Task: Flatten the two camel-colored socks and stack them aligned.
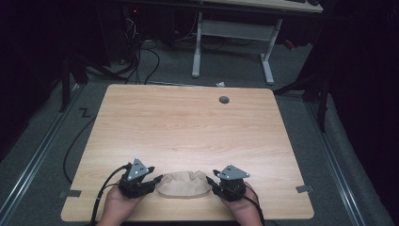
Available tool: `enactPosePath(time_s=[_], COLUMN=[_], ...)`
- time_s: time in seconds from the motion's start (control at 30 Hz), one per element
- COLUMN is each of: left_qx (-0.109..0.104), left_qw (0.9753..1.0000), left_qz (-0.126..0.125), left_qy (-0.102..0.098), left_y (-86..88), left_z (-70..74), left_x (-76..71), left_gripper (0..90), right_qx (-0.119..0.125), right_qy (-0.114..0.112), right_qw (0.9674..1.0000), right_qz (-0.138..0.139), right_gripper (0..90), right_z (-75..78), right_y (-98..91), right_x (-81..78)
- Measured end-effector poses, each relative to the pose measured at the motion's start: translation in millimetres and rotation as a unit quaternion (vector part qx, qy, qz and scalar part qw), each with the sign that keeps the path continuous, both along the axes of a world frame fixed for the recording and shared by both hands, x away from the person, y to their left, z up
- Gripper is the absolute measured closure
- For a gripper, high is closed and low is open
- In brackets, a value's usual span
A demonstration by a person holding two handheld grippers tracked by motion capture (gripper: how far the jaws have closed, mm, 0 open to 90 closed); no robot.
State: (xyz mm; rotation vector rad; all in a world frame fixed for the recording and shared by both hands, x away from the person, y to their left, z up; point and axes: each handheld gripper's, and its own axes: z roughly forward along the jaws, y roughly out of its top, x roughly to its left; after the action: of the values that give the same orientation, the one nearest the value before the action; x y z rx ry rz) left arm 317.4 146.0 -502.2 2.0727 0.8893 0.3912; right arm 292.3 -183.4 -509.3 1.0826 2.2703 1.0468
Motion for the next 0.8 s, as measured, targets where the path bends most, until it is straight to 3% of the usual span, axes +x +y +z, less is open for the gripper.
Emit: enactPosePath(time_s=[0.2,0.3,0.4,0.47,0.53,0.63,0.8], left_qx=[0.002,0.005,0.024,0.017,0.002,0.019,0.029], left_qw=[0.9988,0.9971,0.9922,0.9887,0.9888,0.9910,0.9923], left_qz=[0.046,0.074,0.122,0.146,0.148,0.133,0.120], left_qy=[-0.017,-0.013,0.002,0.027,0.022,0.003,0.012], left_y=[25.5,41.8,61.8,72.0,74.1,67.2,62.6], left_z=[2.8,-0.7,-14.2,-19.6,-16.3,-11.9,-14.8], left_x=[14.8,24.9,38.2,45.0,44.3,41.6,40.2], left_gripper=[52.3,51.0,51.0,50.9,50.4,49.8,49.9], right_qx=[0.003,-0.001,-0.016,-0.014,-0.018,-0.009,-0.014], right_qy=[-0.008,-0.009,-0.009,0.001,0.005,0.007,0.004], right_qw=[0.9995,0.9987,0.9965,0.9940,0.9915,0.9903,0.9914], right_qz=[-0.029,-0.049,-0.082,-0.108,-0.129,-0.139,-0.130], right_gripper=[59.2,58.2,58.0,57.6,57.6,57.8,58.4], right_z=[-3.9,-6.2,-9.6,-11.1,-12.3,-12.6,-12.1], right_y=[-14.8,-24.6,-41.9,-55.1,-65.4,-73.5,-69.3], right_x=[12.3,21.1,37.9,48.4,54.9,54.8,49.8])
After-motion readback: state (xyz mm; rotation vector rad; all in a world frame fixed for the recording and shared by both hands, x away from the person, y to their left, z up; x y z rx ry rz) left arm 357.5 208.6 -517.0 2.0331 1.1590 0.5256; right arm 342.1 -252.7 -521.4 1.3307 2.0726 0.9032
